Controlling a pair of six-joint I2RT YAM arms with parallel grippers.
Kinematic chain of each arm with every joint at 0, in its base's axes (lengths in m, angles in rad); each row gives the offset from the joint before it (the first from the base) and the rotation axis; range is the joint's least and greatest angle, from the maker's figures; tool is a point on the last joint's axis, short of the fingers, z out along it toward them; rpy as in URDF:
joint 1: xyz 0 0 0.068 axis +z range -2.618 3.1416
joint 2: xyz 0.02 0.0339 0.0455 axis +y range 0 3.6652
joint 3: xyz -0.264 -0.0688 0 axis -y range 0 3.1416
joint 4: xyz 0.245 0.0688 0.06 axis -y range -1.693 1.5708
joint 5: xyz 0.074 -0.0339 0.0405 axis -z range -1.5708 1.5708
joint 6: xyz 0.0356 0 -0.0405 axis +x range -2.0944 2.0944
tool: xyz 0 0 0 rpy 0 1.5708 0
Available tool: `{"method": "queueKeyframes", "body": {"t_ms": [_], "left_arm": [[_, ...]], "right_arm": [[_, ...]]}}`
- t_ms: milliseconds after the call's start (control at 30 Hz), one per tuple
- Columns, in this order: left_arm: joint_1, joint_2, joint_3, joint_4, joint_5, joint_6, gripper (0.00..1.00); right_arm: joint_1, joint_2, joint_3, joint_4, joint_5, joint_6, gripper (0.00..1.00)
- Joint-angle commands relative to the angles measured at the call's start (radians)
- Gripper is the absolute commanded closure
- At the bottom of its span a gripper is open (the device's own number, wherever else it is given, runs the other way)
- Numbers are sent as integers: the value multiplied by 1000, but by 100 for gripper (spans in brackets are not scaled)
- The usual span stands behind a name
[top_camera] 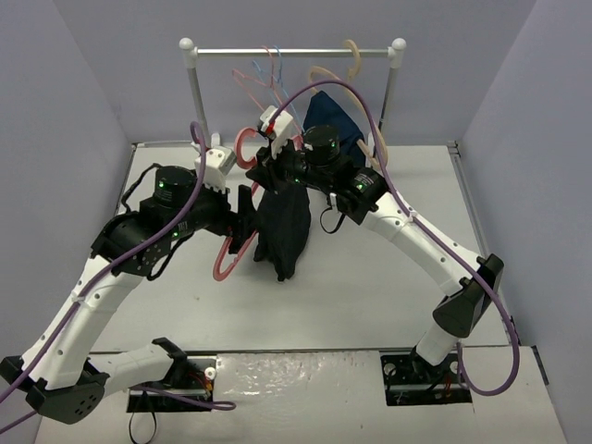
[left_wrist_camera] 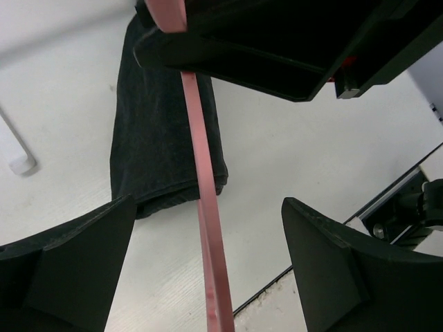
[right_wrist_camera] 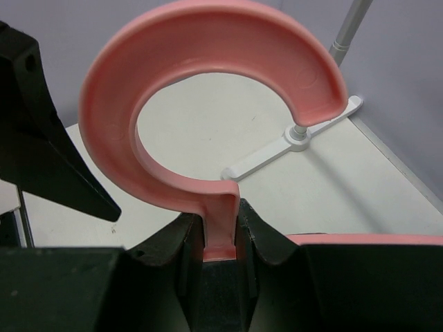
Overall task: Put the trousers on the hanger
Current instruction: Place the hanger at the clothesline.
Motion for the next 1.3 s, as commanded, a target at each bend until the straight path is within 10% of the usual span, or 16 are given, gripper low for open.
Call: {"method": "queueKeyframes", "body": {"t_ms": [0,133,500,733,1100,1267], "left_arm": [[-32,8,38,32,-54,4,23],[-47,22,37,20,-101,1,32],[-48,-11,-29,87,-65,20,99],[-48,-73,-51,125,-73,31,100],[-46,-104,59,-31,-363,64,100],[-45,-65,144,-47,-458,58,100]], "right_arm": [[4,-24,90,148,65,-32,100],[5,-22,96,148,73,-37,100],[0,-24,96,154,60,-33,100],[-11,-27,97,158,30,-5,100],[-45,-118,-8,158,72,21,1],[-98,-253,-155,149,139,36,0]]}}
